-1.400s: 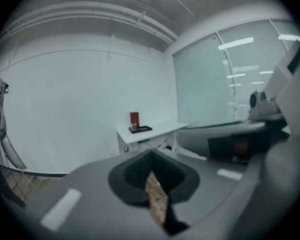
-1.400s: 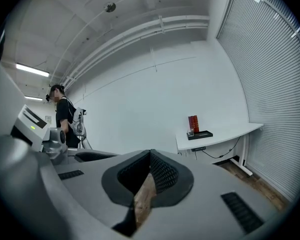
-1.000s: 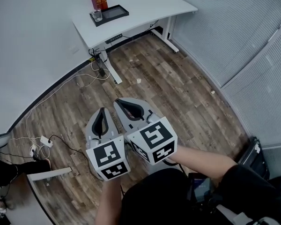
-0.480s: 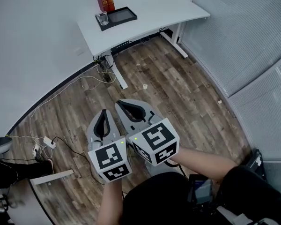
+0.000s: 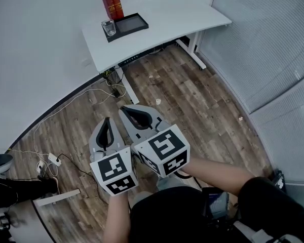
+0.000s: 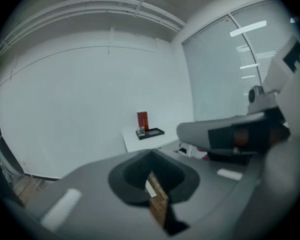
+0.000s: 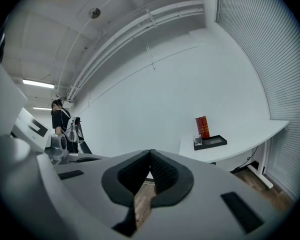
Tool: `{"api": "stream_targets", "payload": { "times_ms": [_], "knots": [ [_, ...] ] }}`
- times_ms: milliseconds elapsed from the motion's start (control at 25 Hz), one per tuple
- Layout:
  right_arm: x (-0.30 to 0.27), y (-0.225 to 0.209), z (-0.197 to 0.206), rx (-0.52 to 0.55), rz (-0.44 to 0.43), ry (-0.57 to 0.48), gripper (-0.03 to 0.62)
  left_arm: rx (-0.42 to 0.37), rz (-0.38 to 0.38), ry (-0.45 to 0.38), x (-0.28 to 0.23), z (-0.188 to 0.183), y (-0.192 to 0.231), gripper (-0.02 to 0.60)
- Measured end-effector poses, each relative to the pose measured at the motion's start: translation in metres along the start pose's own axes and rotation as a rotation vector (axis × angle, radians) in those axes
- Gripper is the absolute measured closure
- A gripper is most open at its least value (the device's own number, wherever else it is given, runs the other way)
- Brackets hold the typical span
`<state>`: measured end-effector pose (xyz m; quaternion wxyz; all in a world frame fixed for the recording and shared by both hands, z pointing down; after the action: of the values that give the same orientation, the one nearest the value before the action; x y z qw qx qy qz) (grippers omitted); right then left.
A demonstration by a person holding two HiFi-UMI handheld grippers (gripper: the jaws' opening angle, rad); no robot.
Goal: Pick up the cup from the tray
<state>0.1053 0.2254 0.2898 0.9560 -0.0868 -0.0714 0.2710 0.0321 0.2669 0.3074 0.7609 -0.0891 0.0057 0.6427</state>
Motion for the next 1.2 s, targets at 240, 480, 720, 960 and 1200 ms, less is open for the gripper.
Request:
{"api": "stream_targets", "payload": {
  "times_ms": [240, 480, 720, 960, 1200],
  "knots": [
    [-0.009, -0.016, -0.008, -0.011, -0.009, -0.020, 0.582, 0.017, -0.010, 0.009, -0.017, -0.006, -0.003, 0.578],
    [-0.013, -0.023, -0.016, -0.009, -0.030, -0.044, 0.582, 0.017, -0.022, -0.001, -0.022, -0.013, -0.004, 0.578],
    [-0.021, -0.022, -0.024, 0.004, -0.050, -0.058, 0.582, 0.012, -0.023, -0.015, -0.030, -0.021, -0.001, 0.578],
    [-0.024, -0.029, -0.029, 0.013, -0.042, -0.062, 0.582, 0.006, -0.001, -0.027, -0.039, -0.028, -0.005, 0.578],
    [-0.038, -0.040, -0.025, 0.012, -0.023, -0.055, 0.582, 0.009, 0.022, -0.023, -0.057, -0.025, -0.002, 0.578]
  ]
}}
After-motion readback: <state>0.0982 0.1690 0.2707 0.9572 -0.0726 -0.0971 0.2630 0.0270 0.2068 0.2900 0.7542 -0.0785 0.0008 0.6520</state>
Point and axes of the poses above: the fingertips, and each gripper's own axes: x backward along the fingers, y to its left, z out of its underside, the point moved 5 cm from there along x, backward along the fingers, and after that the axes turned 12 degrees about -y, right-handed, at the moved point
